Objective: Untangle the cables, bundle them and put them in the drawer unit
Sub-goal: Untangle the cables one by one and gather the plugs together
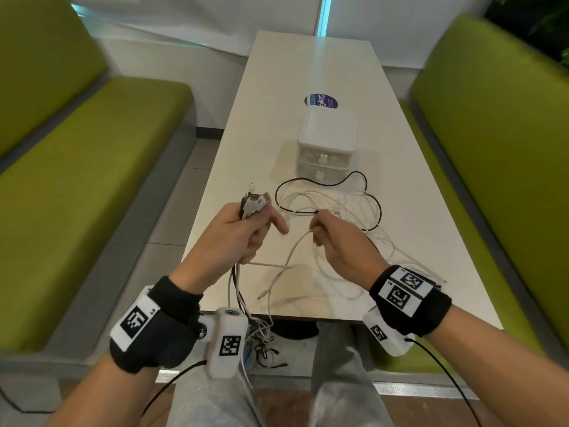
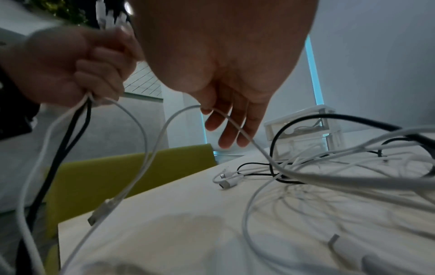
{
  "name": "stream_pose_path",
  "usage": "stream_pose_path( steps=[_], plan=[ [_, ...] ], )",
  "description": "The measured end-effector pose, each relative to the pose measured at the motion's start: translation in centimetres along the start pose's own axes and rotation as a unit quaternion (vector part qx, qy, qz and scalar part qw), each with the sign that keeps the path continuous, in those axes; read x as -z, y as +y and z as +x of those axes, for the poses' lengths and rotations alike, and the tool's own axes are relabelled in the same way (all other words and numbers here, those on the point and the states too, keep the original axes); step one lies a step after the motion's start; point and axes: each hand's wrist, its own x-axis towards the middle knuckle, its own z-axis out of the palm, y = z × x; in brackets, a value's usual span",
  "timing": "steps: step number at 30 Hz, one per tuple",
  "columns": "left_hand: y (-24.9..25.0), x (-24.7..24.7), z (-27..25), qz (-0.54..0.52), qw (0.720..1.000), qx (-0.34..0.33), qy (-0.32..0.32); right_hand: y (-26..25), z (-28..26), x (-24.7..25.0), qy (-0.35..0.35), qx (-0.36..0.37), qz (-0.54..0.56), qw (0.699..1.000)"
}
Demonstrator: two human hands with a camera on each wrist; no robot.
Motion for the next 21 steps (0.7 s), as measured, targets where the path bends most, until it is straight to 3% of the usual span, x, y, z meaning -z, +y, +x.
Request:
stream_pose_path(
  steps=[8, 13, 18, 21],
  plan=[
    [-1.5, 0.0, 0.8, 0.065, 0.993, 0.001, 0.103, 0.1, -0.6, 1.9, 0.159, 0.019, 0.126, 0.979],
    [-2.4, 0.1, 1.1, 0.074, 0.983, -0.016, 0.164, 0.1, -0.3, 3.1, 0.125, 0.005, 0.252, 0.960],
    [-2.5, -0.3, 1.2, 0.067, 0.985, -0.009, 0.157, 0.7, 0.0, 3.2, 0.197, -0.062, 0.324, 0.923],
    [-2.8, -0.9, 1.2, 0.047, 0.989, 0.021, 0.137, 0.2, 0.2, 3.6, 0.205, -0.051, 0.386, 0.898]
  ],
)
